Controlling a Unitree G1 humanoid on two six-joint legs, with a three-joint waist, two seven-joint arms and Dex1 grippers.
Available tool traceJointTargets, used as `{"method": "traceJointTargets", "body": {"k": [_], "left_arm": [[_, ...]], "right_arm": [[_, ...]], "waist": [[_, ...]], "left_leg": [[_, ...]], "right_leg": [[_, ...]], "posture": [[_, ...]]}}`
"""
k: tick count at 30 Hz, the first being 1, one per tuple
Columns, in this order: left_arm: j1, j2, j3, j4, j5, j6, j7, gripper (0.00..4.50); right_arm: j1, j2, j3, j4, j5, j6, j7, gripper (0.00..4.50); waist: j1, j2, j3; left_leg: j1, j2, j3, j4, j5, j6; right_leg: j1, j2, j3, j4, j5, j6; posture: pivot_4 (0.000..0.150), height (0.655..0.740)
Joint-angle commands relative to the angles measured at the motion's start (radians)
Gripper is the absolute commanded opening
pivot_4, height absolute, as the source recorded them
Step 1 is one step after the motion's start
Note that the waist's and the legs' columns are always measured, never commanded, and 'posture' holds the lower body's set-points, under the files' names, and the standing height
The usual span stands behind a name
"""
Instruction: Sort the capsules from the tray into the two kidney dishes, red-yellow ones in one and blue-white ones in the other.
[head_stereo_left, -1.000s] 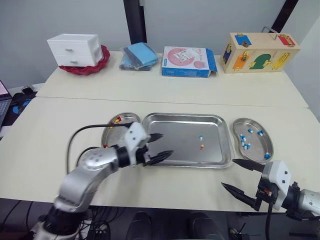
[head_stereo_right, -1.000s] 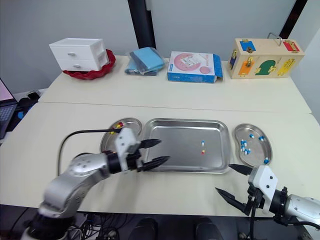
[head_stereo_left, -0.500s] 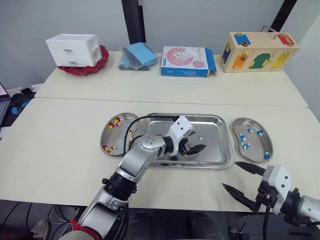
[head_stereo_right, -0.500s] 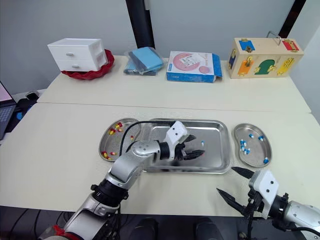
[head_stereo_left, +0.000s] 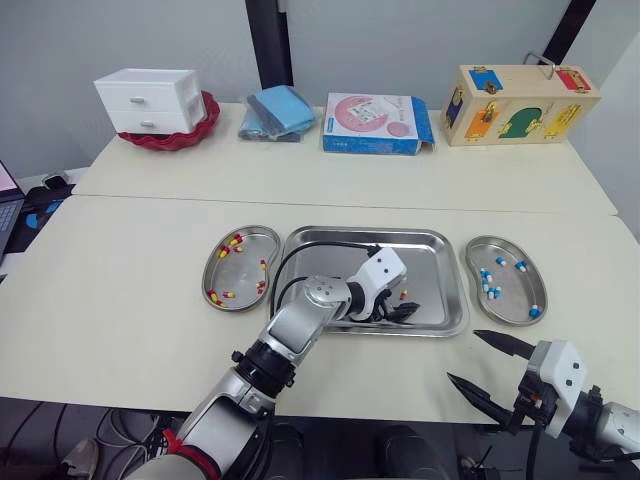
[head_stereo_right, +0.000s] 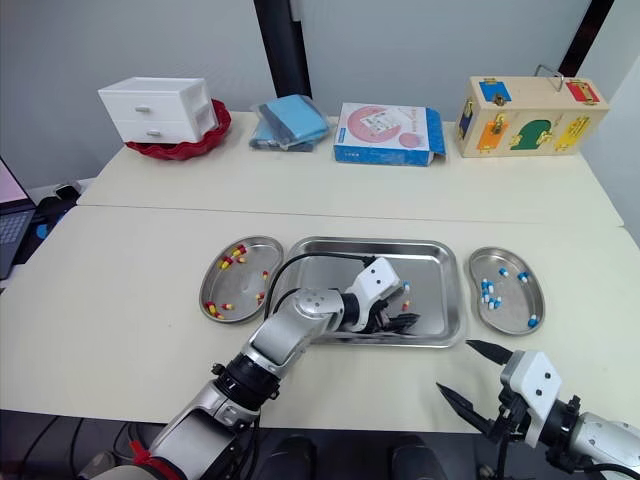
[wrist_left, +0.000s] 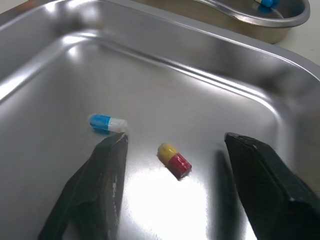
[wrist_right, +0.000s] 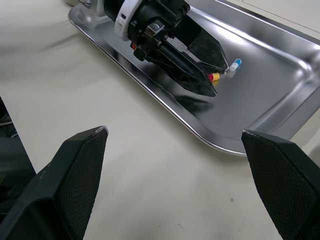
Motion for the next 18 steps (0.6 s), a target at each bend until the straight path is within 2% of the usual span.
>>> {"method": "traceJointTargets", "body": {"k": [1,6,7,14,18], "left_arm": [[-0.005,-0.003,-0.019,0.004,0.018,0.005,-0.016,1.85],[-0.001,0.002,-0.017,0.004,0.027,0.014,-0.034,0.22],[-0.001,0.002,-0.016,0.004,0.029,0.013,-0.036,0.05],[-0.007,0.018,0.006,-0.057,0.013,0.003,-0.07,0.05],[-0.01,0.114,0.06,-0.245,-0.044,0.083,-0.138,0.05]], "right_arm": [[0.004,-0.003,-0.012,-0.05,0.013,0.011,-0.014,4.5],[-0.003,-0.007,-0.014,-0.064,0.019,0.035,-0.024,4.5],[-0.006,-0.007,-0.013,-0.066,0.02,0.04,-0.026,4.5],[-0.028,-0.013,-0.008,-0.077,0.016,0.064,-0.027,4.5],[-0.057,-0.034,0.007,-0.06,-0.008,0.041,-0.002,4.5]], "waist": [[0.0,0.0,0.0],[0.0,0.0,0.0],[0.0,0.001,0.0],[0.0,0.001,0.0],[-0.002,0.001,0.0]], "left_leg": [[0.0,0.0,0.0,0.0,0.0,0.0],[0.0,0.0,0.0,0.0,0.0,0.0],[0.0,0.0,0.0,0.0,0.0,0.0],[0.0,0.0,0.0,0.0,0.0,0.0],[0.0,0.0,0.0,0.0,0.0,0.0]], "right_leg": [[0.0,0.0,0.0,0.0,0.0,0.0],[0.0,0.0,0.0,0.0,0.0,0.0],[0.0,0.0,0.0,0.0,0.0,0.0],[0.001,0.0,0.0,0.0,0.0,0.0],[0.0,0.0,0.0,0.0,0.0,0.0]], "posture": [[0.15,0.74],[0.15,0.74],[0.15,0.74],[0.15,0.74],[0.15,0.74]]}}
